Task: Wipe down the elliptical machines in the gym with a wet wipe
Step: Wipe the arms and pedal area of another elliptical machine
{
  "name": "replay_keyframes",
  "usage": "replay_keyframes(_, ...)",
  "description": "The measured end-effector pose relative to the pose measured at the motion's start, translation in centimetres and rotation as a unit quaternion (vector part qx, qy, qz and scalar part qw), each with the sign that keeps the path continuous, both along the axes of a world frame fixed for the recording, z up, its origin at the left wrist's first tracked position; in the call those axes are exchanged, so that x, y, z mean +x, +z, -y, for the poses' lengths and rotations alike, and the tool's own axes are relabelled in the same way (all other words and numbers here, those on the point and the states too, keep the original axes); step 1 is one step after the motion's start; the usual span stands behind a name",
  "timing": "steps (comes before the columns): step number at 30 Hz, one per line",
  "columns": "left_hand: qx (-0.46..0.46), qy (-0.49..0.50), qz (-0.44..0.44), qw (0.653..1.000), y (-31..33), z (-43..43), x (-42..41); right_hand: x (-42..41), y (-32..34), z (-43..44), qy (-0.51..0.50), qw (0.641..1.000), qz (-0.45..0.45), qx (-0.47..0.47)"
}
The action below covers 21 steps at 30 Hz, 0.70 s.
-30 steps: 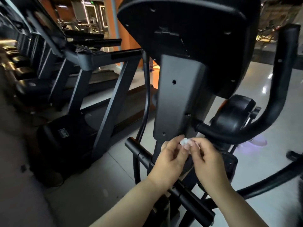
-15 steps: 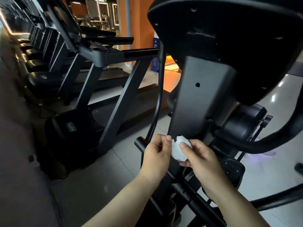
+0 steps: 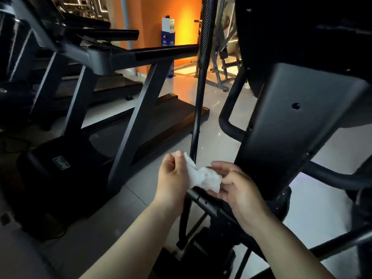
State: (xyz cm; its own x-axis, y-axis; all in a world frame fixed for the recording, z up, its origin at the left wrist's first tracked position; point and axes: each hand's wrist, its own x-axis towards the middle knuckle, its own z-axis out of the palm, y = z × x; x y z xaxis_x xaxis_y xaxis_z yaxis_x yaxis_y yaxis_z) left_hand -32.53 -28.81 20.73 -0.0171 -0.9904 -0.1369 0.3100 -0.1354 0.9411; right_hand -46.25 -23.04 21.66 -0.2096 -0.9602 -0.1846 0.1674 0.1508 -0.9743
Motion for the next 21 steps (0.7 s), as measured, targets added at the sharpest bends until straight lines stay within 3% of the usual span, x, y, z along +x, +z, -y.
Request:
replay_keyframes(2, -0.052, -0.035, 0.033, 0.997, 0.0, 1.3, 1.2, 1.4, 0.1, 1.3, 0.040, 0.999, -0.014, 0.021)
replay_keyframes(5, -0.095, -0.066, 0.029, 0.993, 0.2, 2.8, 2.8, 3.5, 0.0, 2.8, 0.070, 0.986, -0.147, 0.032)
replay_keyframes(7, -0.094, -0.072, 0.020, 0.993, 0.2, 3.8, 3.8, 4.7, 0.0, 3.4, 0.075, 0.982, -0.170, 0.032)
replay_keyframes(10, -0.029, -0.125, 0.000, 0.992, -0.5, 4.9, 5.1, 5.5, -0.2, 4.2, 0.006, 0.987, -0.161, 0.020)
replay_keyframes(14, 0.033, -0.256, 0.100, 0.961, -1.6, 5.4, 6.1, 6.1, -0.2, 5.1, -0.051, 0.993, -0.105, 0.035)
replay_keyframes(21, 0.073, -0.169, -0.054, 0.981, -1.2, 6.5, 5.9, 5.2, 0.4, 5.6, -0.112, 0.992, -0.052, 0.015)
